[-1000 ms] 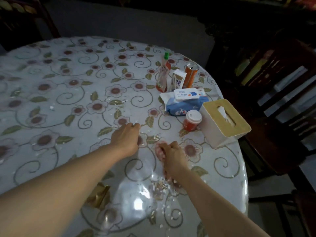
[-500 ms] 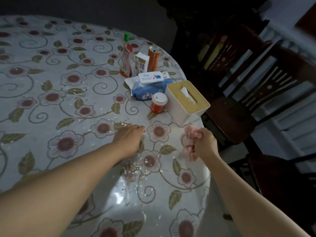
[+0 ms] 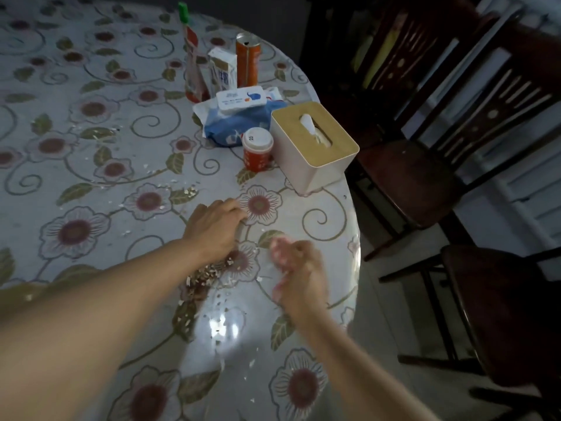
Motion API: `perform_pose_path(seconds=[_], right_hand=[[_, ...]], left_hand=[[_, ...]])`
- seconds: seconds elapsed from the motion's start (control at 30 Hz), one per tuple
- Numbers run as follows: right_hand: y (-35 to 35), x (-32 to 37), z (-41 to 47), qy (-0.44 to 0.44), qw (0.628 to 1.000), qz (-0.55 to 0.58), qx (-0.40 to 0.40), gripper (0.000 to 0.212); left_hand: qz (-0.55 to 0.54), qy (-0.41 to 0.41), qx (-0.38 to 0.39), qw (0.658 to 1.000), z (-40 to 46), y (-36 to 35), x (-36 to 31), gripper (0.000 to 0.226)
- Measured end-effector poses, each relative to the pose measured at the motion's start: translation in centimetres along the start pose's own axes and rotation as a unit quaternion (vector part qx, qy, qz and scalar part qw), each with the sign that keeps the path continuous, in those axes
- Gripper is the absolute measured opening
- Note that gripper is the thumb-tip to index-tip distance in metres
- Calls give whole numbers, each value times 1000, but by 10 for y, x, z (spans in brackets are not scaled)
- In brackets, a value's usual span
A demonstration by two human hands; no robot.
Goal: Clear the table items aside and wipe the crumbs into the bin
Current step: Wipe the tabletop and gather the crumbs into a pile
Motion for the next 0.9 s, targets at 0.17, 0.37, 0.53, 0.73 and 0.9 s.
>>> perform_pose_path(seconds=[0.17, 0.37, 0.53, 0.73, 0.9], right_hand=[[-80, 35, -74, 120, 974, -102, 166, 39], [-24, 65, -28, 51, 974, 150, 159, 27], [14, 35, 76, -7, 999, -40, 2, 31], [-22, 47, 51, 89, 955, -267, -93, 57], [-93, 83, -48, 202, 950, -235, -36, 60]], left_hand=[[15, -1, 35, 999, -22, 0, 3, 33], [44, 27, 2, 999, -48, 22, 39, 49], [43, 82, 59, 994, -63, 5, 77, 59], [2, 55, 21, 998, -59, 8, 79, 60], [11, 26, 35, 999, -64, 5, 80, 61]])
Point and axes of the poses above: each hand's wrist, its own z-axis towards the middle knuckle, its own y-axis out of the back of the hand, x = y × z, the point moved 9 cm from there along z, towards the middle knuckle, and after that the axes turned 9 degrees about -z, right-handed, at the moved point
